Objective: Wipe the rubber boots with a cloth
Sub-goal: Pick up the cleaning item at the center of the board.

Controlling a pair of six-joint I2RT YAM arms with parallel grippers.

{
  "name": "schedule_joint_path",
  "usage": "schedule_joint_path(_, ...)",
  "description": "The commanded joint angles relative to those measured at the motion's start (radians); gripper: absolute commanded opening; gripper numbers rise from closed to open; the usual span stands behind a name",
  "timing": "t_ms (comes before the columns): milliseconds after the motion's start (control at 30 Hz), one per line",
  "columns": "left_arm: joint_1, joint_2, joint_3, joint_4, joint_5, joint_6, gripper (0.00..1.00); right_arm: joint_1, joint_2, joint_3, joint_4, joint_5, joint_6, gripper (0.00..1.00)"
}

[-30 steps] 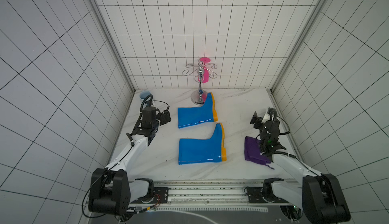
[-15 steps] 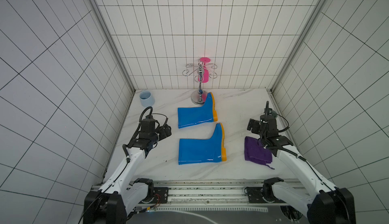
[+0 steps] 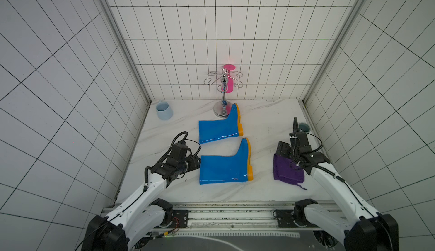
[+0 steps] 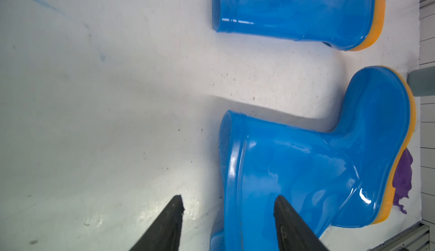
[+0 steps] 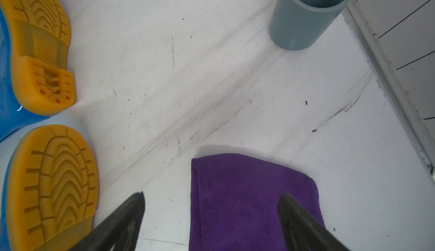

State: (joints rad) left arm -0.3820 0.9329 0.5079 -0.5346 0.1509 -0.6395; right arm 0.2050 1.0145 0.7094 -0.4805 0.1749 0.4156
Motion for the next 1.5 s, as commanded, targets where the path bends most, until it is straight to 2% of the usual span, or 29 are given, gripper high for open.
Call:
schedule_joint_path(0, -0.012, -0.032, -0.042, 0.029, -0.007, -0.062, 0.55, 0.009, -0.024, 0.023, -0.026, -0.035, 0.020, 0.90)
schedule_joint_path(333, -0.015, 0.035, -0.139, 0.228, 0.062, -0.105, 0.49, 0.017, -0.008, 0.019, -0.022, -0.037, 0.015, 0.90)
schedule_joint_path(667, -0.017, 0.164, -0.203, 0.431, 0.137, -0.125, 0.43, 0.054, 0.042, 0.098, -0.058, 0.014, 0.012, 0.89)
schedule_joint_path(1067, -0.015, 0.309, -0.243, 0.577, 0.187, -0.109, 0.31, 0.130, 0.086, 0.176, -0.089, 0.085, 0.039, 0.89)
schedule_joint_path(1233, -0.013, 0.320, -0.262, 0.604, 0.193, -0.094, 0.26, 0.153, 0.103, 0.199, -0.097, 0.094, 0.054, 0.89)
schedule_joint_path(1300, -0.012, 0.320, -0.267, 0.608, 0.190, -0.091, 0.22, 0.162, 0.101, 0.188, -0.096, 0.093, 0.065, 0.89)
schedule_joint_path(1367, -0.010, 0.322, -0.277, 0.614, 0.193, -0.088, 0.07, 0.174, 0.096, 0.169, -0.100, 0.099, 0.077, 0.89)
schedule_joint_path(1400, -0.008, 0.323, -0.280, 0.615, 0.195, -0.089, 0.03, 0.178, 0.095, 0.158, -0.102, 0.102, 0.082, 0.89)
schedule_joint_path(1467, -0.007, 0.321, -0.288, 0.616, 0.200, -0.089, 0.00, 0.187, 0.092, 0.140, -0.116, 0.114, 0.096, 0.90)
